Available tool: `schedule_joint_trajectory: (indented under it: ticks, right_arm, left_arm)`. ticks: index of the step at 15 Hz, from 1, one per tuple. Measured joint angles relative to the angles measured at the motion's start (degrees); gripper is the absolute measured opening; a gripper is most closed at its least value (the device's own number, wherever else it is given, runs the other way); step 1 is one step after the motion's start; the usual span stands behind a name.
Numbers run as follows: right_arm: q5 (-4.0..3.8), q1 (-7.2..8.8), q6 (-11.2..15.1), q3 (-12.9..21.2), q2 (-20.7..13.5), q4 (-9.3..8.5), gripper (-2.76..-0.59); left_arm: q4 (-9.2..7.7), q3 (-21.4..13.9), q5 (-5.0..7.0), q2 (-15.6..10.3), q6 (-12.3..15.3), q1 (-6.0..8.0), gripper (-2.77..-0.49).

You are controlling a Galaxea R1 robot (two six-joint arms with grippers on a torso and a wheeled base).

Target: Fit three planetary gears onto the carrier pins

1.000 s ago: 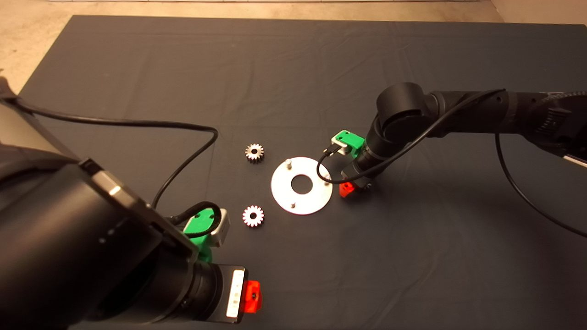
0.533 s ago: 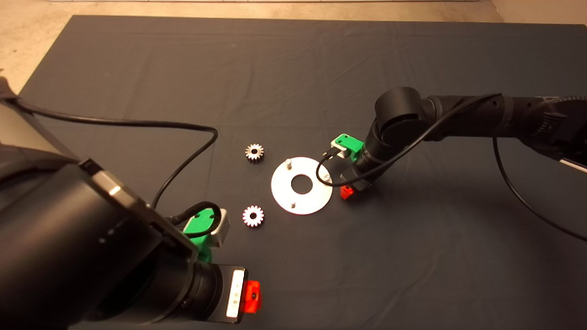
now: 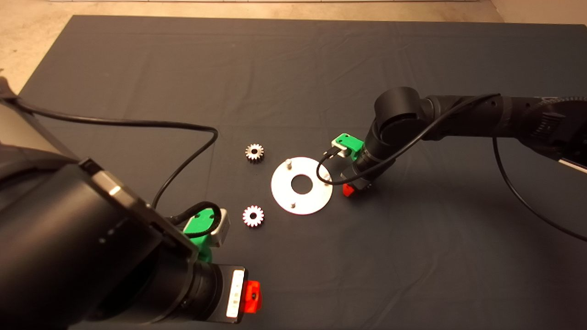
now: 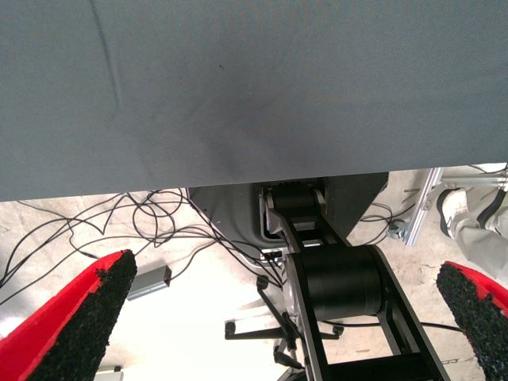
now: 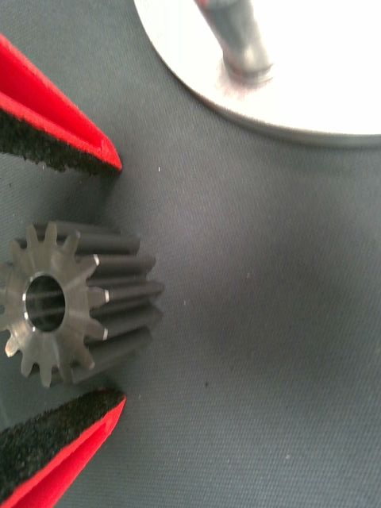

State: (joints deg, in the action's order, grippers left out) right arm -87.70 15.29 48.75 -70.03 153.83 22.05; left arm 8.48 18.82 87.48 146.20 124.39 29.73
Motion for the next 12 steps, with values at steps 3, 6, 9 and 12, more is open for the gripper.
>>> schedule_joint_trajectory:
  ticks: [3,6,9,12]
  right_arm:
    - [0.02,0.09,0.0,-0.4,0.0,0.00,-1.48]
    - [0.02,0.15,0.0,-0.9,0.0,-0.01,-1.55]
    - [-0.04,0.23,0.0,-1.2,0.0,-0.01,-1.69]
    - [-0.06,0.28,0.0,-1.2,0.0,-0.01,-1.73]
  left_arm:
    - [0.00,0.0,0.00,0.0,0.0,0.00,-0.50]
    - [0.00,0.0,0.00,0.0,0.0,0.00,-0.50]
    - [0.00,0.0,0.00,0.0,0.0,0.00,-0.50]
    - [0.00,0.0,0.00,0.0,0.0,0.00,-0.50]
